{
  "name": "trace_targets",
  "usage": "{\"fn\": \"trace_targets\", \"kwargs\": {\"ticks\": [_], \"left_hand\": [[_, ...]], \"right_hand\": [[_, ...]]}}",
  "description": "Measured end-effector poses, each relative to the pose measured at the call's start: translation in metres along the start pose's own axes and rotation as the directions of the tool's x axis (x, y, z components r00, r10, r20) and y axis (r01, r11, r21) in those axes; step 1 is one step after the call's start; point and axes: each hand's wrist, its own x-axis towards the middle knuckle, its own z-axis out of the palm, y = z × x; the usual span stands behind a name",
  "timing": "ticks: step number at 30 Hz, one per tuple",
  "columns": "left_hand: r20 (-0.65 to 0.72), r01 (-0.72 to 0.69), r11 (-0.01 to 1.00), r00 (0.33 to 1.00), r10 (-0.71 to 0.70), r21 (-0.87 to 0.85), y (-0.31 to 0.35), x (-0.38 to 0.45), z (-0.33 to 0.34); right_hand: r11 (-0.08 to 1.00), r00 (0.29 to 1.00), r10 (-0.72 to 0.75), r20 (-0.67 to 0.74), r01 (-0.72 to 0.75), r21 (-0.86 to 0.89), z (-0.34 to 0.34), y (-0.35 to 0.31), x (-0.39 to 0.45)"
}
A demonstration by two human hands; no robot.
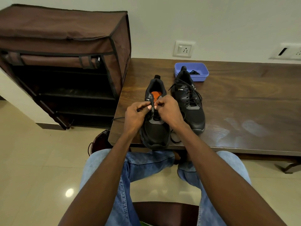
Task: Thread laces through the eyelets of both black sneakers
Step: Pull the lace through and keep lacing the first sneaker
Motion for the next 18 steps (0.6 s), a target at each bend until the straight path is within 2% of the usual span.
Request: {"fn": "trace_targets", "kwargs": {"ticks": [3,5,7,9,12,14,16,18], "left_hand": [[-0.018,-0.05,0.998,0.999,0.051,0.046,0.001,-0.002,0.001],[-0.021,-0.086,0.99,0.996,0.089,0.109,0.001,-0.002,0.004],[-0.01,-0.106,0.982,0.994,0.109,0.157,0.003,-0.003,0.007],[-0.004,-0.1,0.986,0.995,0.101,0.133,0.004,-0.004,0.009],[-0.044,-0.065,0.998,0.997,0.065,0.005,0.008,-0.007,0.009],[-0.122,-0.022,0.987,0.993,0.002,-0.16,0.015,-0.008,0.008],[-0.239,0.026,0.931,0.964,-0.12,-0.365,0.021,-0.001,0.0],[-0.379,-0.002,0.827,0.889,-0.256,-0.563,0.022,0.012,-0.02]], "right_hand": [[0.999,0.999,-0.024,-0.022,0.025,0.021,0.001,0.006,0.009],[0.999,0.998,0.031,-0.062,-0.03,0.024,0.001,0.011,0.016],[0.998,0.997,0.065,-0.031,-0.064,0.018,0.001,0.013,0.018],[0.998,0.998,0.064,0.02,-0.064,0.011,0.0,0.014,0.018],[0.999,0.999,0.045,0.019,-0.045,0.003,-0.003,0.014,0.018],[0.998,0.998,0.052,0.02,-0.053,0.037,-0.006,0.016,0.019],[0.997,0.998,0.058,0.036,-0.06,0.056,-0.01,0.019,0.02],[0.994,0.998,0.054,0.044,-0.058,0.094,-0.013,0.021,0.021]]}}
